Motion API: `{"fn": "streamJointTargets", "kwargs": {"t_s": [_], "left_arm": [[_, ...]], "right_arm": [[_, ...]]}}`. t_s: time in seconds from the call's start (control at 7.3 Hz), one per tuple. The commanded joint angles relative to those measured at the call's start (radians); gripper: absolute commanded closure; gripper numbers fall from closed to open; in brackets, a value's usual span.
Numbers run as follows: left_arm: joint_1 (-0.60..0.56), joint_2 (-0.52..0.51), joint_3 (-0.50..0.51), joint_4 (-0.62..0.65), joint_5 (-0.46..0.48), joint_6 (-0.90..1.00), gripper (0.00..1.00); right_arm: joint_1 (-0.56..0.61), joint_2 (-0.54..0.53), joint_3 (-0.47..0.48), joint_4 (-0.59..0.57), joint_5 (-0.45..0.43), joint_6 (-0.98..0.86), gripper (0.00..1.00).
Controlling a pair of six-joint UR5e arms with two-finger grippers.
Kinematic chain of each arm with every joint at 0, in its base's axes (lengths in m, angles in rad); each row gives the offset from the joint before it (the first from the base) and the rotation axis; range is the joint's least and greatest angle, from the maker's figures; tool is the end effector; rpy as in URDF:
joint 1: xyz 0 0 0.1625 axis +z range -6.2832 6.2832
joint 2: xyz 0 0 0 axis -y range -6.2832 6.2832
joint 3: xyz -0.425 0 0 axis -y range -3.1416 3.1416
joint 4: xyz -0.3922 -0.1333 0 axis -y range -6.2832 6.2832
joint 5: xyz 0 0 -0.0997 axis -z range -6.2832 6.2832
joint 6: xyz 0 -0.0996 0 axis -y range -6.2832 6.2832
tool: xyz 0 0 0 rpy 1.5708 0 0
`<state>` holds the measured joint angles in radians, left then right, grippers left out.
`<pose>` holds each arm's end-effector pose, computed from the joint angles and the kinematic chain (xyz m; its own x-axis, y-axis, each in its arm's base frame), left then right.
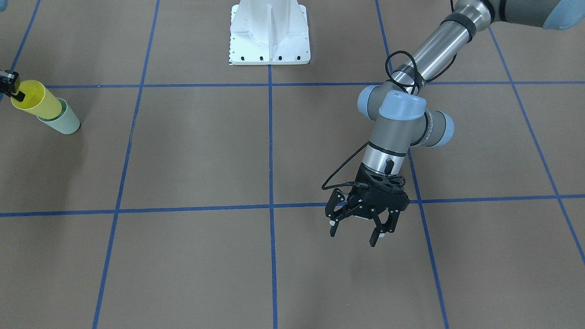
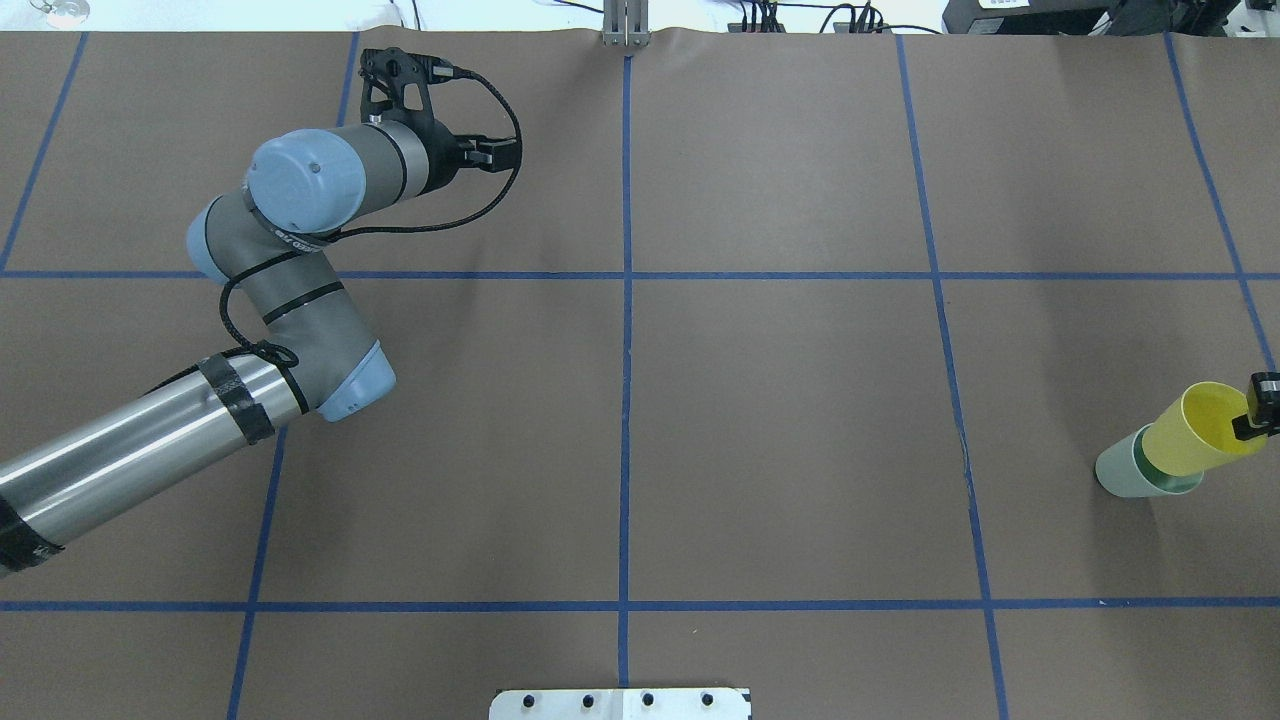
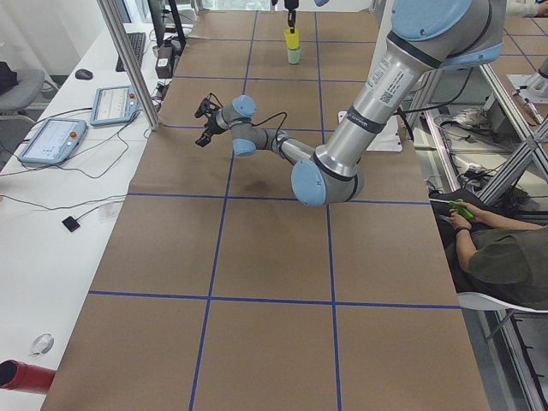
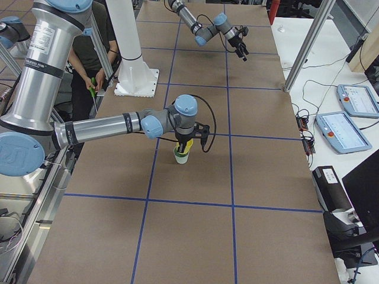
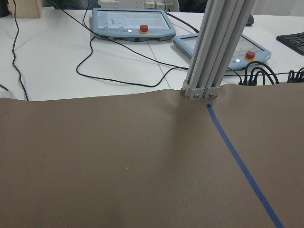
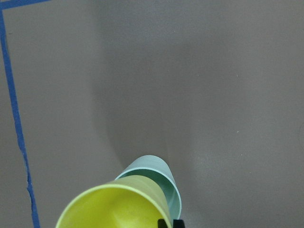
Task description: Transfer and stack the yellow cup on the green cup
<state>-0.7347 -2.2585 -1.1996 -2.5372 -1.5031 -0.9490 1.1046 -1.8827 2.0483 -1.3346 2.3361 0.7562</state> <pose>0.4746 -0.6175 0.3014 0.5889 0.2512 -0.7682 0.4600 0.6773 0.5741 -0.1117 -0.3650 0.5295 0.6639 0.1523 0.7321 -0.0575 0.9865 -0.1530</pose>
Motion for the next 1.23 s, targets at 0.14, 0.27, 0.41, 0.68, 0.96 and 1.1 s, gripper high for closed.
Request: {"fn": "streamJointTargets", "kwargs": {"t_s": [0.14,0.27,0.41,0.68,0.96,1.1], "left_arm": [[0.000,0.001,0.000,0.001,0.000,-0.001,0.00],[-0.003,0.005,0.002,0.001,0.000,-0.001,0.00],[-0.021,0.017,0.002,0.003,-0.011,0.001,0.00],[-0.079,0.024,0.003,0.073,-0.061,0.012,0.00],[-0.216,0.024,0.008,0.263,-0.175,0.138,0.00],[-0.253,0.016,0.003,0.379,-0.181,0.250,0.00]], "right_arm": [[-0.003,0.002,-0.011,0.000,0.000,0.008,0.00],[-0.003,0.002,-0.011,0.002,0.000,0.003,0.00],[-0.003,0.004,-0.008,0.003,0.000,0.005,0.00],[0.001,0.040,-0.003,0.027,-0.011,0.003,0.00],[0.070,0.153,-0.063,0.025,-0.038,0.000,0.00],[0.086,0.218,-0.118,0.020,-0.040,0.000,0.00]]}}
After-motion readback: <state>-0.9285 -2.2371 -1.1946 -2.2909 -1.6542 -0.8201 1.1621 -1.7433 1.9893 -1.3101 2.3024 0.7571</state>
